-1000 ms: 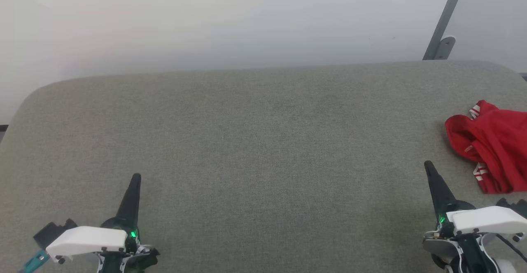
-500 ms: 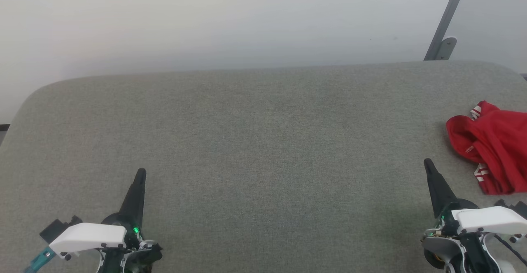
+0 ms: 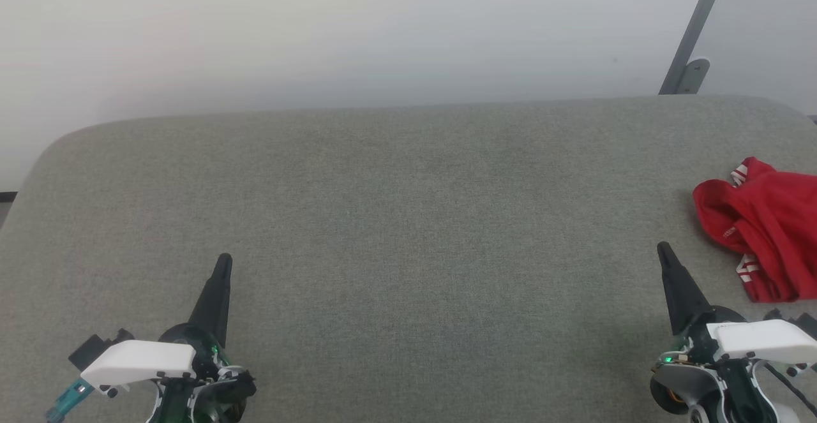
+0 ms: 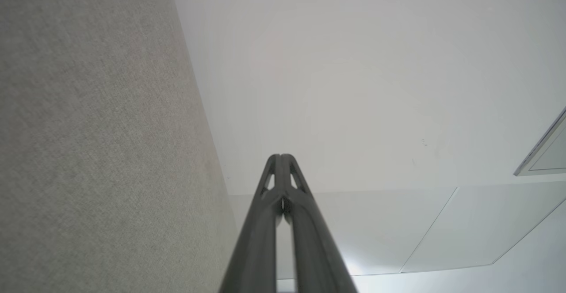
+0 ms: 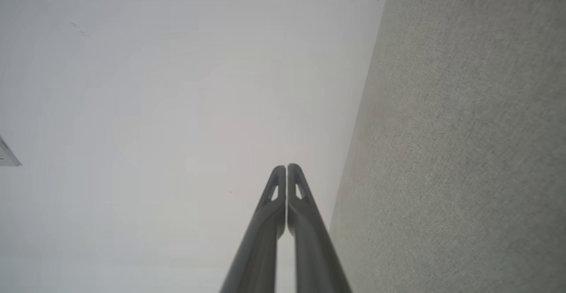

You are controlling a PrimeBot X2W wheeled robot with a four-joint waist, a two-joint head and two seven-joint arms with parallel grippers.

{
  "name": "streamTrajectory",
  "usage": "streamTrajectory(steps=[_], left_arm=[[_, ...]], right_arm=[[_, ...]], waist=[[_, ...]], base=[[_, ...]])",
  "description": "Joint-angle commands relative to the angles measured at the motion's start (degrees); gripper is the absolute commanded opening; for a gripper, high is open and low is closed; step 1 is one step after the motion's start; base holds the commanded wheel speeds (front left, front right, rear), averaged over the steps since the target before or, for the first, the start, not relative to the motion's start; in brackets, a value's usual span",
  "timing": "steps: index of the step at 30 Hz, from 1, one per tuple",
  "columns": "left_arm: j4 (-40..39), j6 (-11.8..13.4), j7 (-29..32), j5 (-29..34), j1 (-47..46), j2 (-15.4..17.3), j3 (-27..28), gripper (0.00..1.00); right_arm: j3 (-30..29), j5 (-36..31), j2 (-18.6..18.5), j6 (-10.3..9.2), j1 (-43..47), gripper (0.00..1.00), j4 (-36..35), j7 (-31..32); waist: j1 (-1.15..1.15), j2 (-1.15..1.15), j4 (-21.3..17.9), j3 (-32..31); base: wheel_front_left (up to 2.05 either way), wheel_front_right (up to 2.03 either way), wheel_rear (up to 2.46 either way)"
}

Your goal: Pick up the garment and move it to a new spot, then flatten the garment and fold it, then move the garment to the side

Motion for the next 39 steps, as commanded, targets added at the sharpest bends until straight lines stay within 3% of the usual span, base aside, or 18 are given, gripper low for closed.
streamTrajectory(steps=[1, 39], left_arm=[[-0.2, 0.0, 0.2, -0.2, -0.7, -0.1, 0.0, 0.0], [-0.2, 0.0, 0.2, -0.2, -0.7, -0.1, 0.0, 0.0]], right_arm=[[0.0, 0.2, 0.2, 0.0, -0.2, 0.0, -0.2, 0.2], [0.0, 0.2, 0.2, 0.0, -0.2, 0.0, -0.2, 0.1]], waist=[[0.0, 0.0, 0.0, 0.0], [0.0, 0.0, 0.0, 0.0]], base=[[0.0, 0.0, 0.0], [0.0, 0.0, 0.0]])
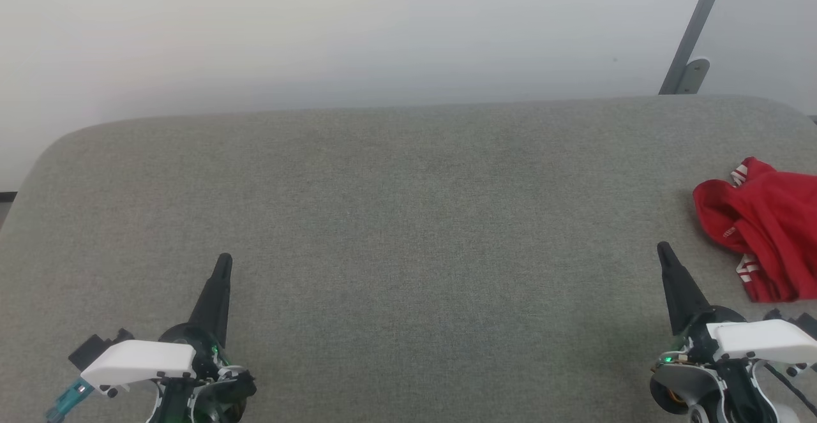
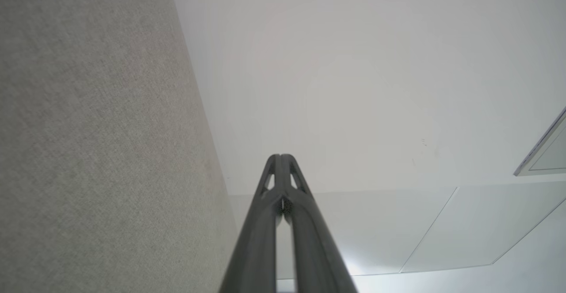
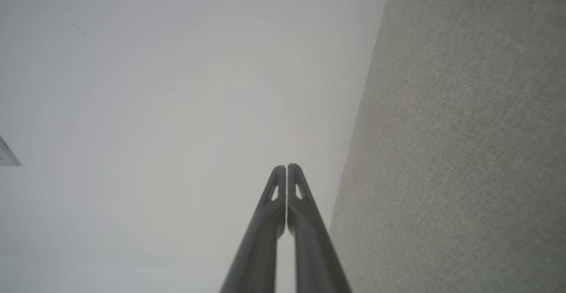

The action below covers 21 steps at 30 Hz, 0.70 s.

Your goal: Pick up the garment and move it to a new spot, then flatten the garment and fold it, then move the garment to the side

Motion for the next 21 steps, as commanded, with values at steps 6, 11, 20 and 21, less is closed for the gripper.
streamTrajectory(steps=[6, 11, 20, 21], left_arm=[[-0.2, 0.0, 0.2, -0.2, -0.7, -0.1, 0.0, 0.0], [-0.2, 0.0, 0.2, -0.2, -0.7, -0.1, 0.0, 0.0], [-0.2, 0.0, 0.2, -0.2, -0.7, -0.1, 0.0, 0.0], [-0.2, 0.0, 0.2, -0.2, -0.7, -0.1, 0.0, 0.0]], right_arm=[[0.0, 0.2, 0.2, 0.0, -0.2, 0.0, -0.2, 0.1], [0.0, 0.2, 0.2, 0.0, -0.2, 0.0, -0.2, 0.1], [0.0, 0.2, 0.2, 0.0, -0.2, 0.0, -0.2, 0.1], [0.0, 0.2, 0.2, 0.0, -0.2, 0.0, -0.2, 0.1]], waist=[[0.0, 0.0, 0.0, 0.0], [0.0, 0.0, 0.0, 0.0], [0.0, 0.0, 0.0, 0.0], [0.0, 0.0, 0.0, 0.0]], base=[[0.0, 0.0, 0.0], [0.0, 0.0, 0.0], [0.0, 0.0, 0.0], [0.0, 0.0, 0.0]])
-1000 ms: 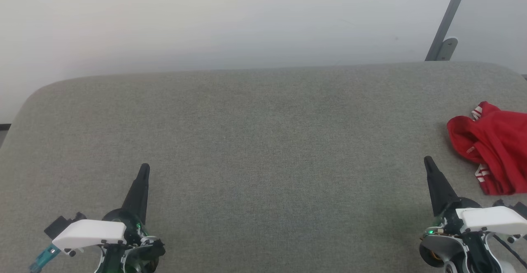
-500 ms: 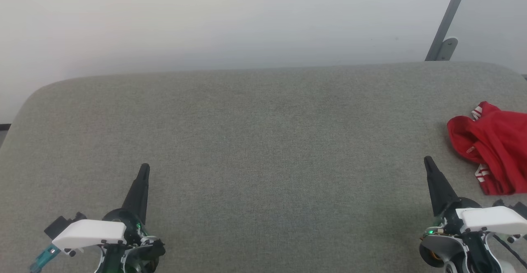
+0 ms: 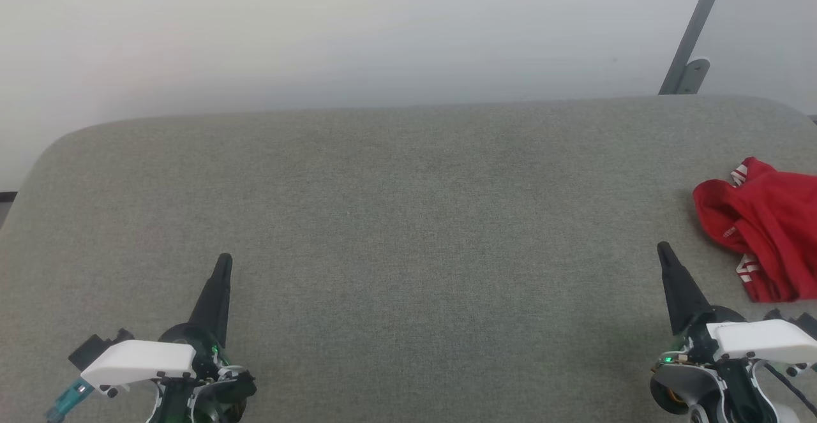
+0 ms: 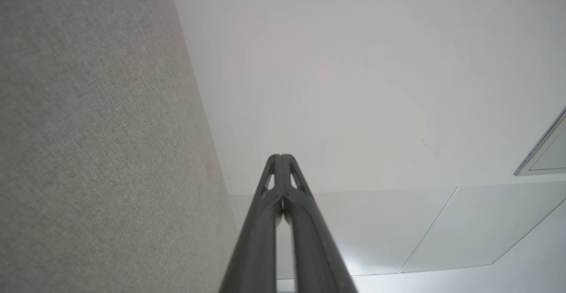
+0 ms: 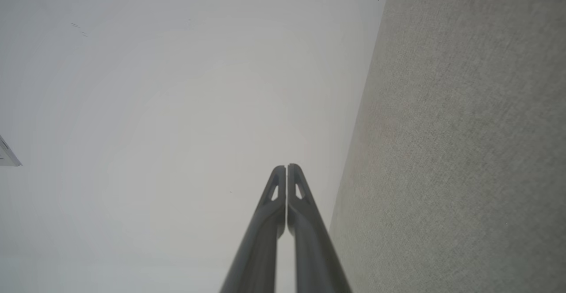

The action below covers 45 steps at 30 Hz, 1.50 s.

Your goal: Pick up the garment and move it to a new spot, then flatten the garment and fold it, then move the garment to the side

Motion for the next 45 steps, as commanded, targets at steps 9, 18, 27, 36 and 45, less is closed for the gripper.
streamTrajectory(steps=[9, 18, 27, 36, 45], left_arm=[[-0.2, 0.0, 0.2, -0.2, -0.7, -0.1, 0.0, 0.0], [-0.2, 0.0, 0.2, -0.2, -0.7, -0.1, 0.0, 0.0], [-0.2, 0.0, 0.2, -0.2, -0.7, -0.1, 0.0, 0.0], [-0.2, 0.0, 0.2, -0.2, -0.7, -0.1, 0.0, 0.0], [-0.2, 0.0, 0.2, -0.2, -0.7, -0.1, 0.0, 0.0]], right_arm=[[0.0, 0.2, 0.2, 0.0, -0.2, 0.0, -0.2, 0.1], [0.0, 0.3, 0.2, 0.0, -0.2, 0.0, -0.2, 0.1], [0.0, 0.2, 0.2, 0.0, -0.2, 0.0, -0.2, 0.1], [0.0, 0.2, 0.2, 0.0, -0.2, 0.0, -0.2, 0.1], [0.0, 0.3, 0.2, 0.0, -0.2, 0.0, -0.1, 0.1]], waist=[[0.0, 0.0, 0.0, 0.0], [0.0, 0.0, 0.0, 0.0], [0.0, 0.0, 0.0, 0.0], [0.0, 0.0, 0.0, 0.0], [0.0, 0.0, 0.0, 0.0]], base=[[0.0, 0.0, 0.0], [0.0, 0.0, 0.0], [0.0, 0.0, 0.0], [0.0, 0.0, 0.0], [0.0, 0.0, 0.0]])
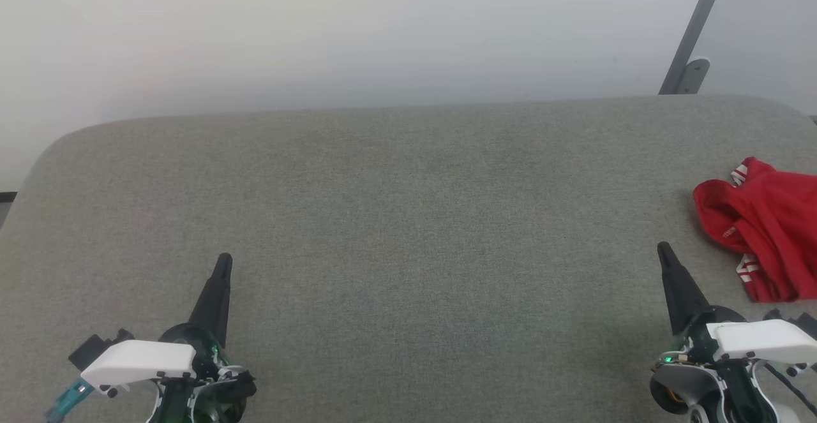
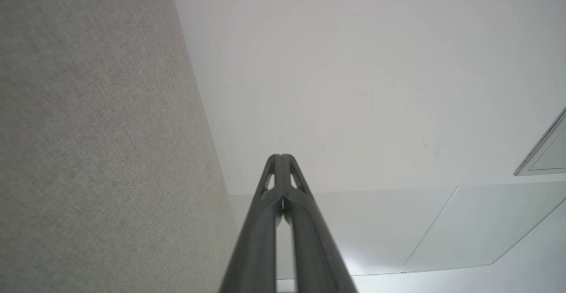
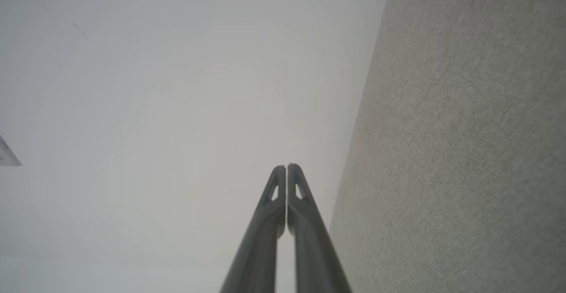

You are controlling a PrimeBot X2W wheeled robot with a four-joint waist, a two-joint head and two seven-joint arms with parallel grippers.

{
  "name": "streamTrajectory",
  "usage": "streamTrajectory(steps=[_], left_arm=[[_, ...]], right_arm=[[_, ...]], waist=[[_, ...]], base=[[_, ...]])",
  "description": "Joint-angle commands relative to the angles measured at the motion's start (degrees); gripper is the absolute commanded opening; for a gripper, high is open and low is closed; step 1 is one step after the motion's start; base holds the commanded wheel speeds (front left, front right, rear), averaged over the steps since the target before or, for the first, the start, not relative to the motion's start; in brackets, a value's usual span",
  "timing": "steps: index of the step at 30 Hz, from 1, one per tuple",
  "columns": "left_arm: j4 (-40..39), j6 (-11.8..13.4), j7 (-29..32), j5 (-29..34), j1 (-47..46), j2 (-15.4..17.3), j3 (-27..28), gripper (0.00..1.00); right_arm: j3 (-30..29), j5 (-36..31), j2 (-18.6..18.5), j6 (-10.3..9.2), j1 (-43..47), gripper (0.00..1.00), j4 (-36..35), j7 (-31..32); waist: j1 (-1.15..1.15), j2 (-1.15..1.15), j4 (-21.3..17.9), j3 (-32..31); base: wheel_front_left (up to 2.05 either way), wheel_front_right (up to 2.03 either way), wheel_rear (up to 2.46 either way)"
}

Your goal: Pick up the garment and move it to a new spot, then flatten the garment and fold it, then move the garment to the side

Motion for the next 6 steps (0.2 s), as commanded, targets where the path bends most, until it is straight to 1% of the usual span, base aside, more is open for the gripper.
streamTrajectory(steps=[1, 6], left_arm=[[-0.2, 0.0, 0.2, -0.2, -0.7, -0.1, 0.0, 0.0], [-0.2, 0.0, 0.2, -0.2, -0.7, -0.1, 0.0, 0.0]], right_arm=[[0.0, 0.2, 0.2, 0.0, -0.2, 0.0, -0.1, 0.1], [0.0, 0.2, 0.2, 0.0, -0.2, 0.0, -0.1, 0.1]], waist=[[0.0, 0.0, 0.0, 0.0], [0.0, 0.0, 0.0, 0.0]], base=[[0.0, 0.0, 0.0], [0.0, 0.0, 0.0]])
